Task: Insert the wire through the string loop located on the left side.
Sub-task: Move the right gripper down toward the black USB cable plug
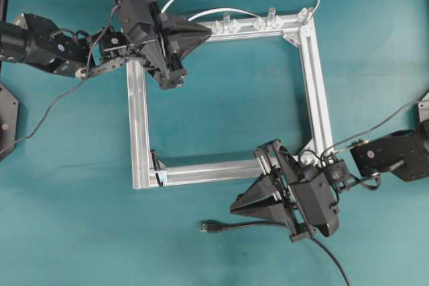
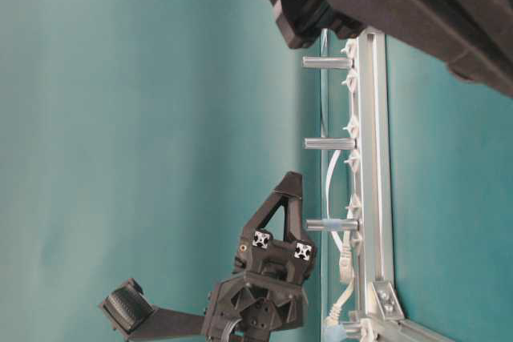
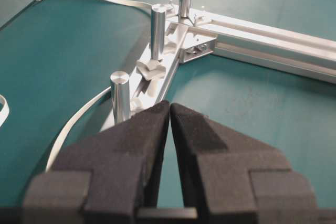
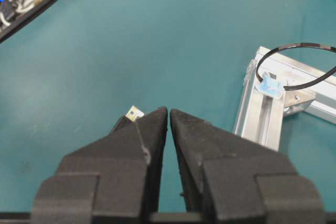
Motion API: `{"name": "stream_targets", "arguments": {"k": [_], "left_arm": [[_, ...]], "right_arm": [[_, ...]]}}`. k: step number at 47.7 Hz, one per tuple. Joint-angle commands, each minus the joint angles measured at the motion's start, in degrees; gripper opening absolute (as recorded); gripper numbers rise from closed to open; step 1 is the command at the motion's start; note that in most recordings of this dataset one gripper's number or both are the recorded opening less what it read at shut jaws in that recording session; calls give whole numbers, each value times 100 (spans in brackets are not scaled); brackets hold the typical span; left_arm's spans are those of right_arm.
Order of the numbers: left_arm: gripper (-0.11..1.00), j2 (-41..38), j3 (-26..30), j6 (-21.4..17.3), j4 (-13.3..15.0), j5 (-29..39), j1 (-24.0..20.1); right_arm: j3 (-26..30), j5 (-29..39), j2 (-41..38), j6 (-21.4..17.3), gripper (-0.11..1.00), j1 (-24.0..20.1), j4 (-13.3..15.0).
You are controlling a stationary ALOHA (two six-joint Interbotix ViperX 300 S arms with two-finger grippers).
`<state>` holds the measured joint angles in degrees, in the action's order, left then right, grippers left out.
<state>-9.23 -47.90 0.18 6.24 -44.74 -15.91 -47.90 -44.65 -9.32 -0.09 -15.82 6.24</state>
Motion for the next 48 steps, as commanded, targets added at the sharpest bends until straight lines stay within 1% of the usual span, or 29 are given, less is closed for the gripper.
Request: {"name": "stream_targets", "arguments": {"k": [1, 3, 4, 6, 8, 11, 21, 27, 29, 31, 35, 36, 37, 40, 42, 44, 48], "left_arm": [[15, 325, 105, -53, -264, 167, 88], [13, 404, 105, -53, -264, 316, 88], [8, 448, 97, -62, -264, 404, 88], [1, 527, 79, -62, -264, 571, 88], [0, 598, 53, -70, -264, 721, 88], [0, 703, 18, -62, -264, 844, 105], [0, 932, -44, 0, -264, 888, 255], [0, 958, -97, 18, -264, 1028, 343], [0, 958, -105, 18, -264, 1107, 369], [0, 967, -114, 18, -264, 1187, 404], [1, 984, -114, 18, -264, 1345, 457], [1, 993, -105, 18, -264, 1380, 466], [3, 1002, -105, 18, -264, 1424, 483], [17, 1037, -105, 9, -264, 1494, 501], [28, 1072, -114, 0, -264, 1538, 501], [41, 1107, -123, -9, -264, 1591, 501], [63, 1160, -141, -35, -264, 1688, 501]], "right_arm": [[132, -70, 18, -35, 20, 9, -35], [185, -79, 0, -53, 18, 0, -185], [220, -88, -18, -70, 13, 0, -246], [246, -114, -35, -105, 5, 0, -343], [264, -167, -62, -114, 0, 0, -387], [264, -264, -88, -123, 0, -9, -387], [299, -308, -132, -141, 0, -88, -492], [334, -272, -141, -141, 0, -167, -782], [334, -272, -141, -141, 4, -202, -896], [334, -272, -141, -132, 12, -229, -1011], [343, -272, -149, -114, 33, -281, -1248], [343, -272, -149, -97, 41, -299, -1301], [343, -281, -141, -79, 47, -325, -1362], [343, -290, -141, -44, 66, -378, -1512], [334, -290, -149, 9, 75, -422, -1608], [334, -290, -149, 62, 76, -457, -1679], [360, -272, -149, 185, 75, -527, -1890]]}}
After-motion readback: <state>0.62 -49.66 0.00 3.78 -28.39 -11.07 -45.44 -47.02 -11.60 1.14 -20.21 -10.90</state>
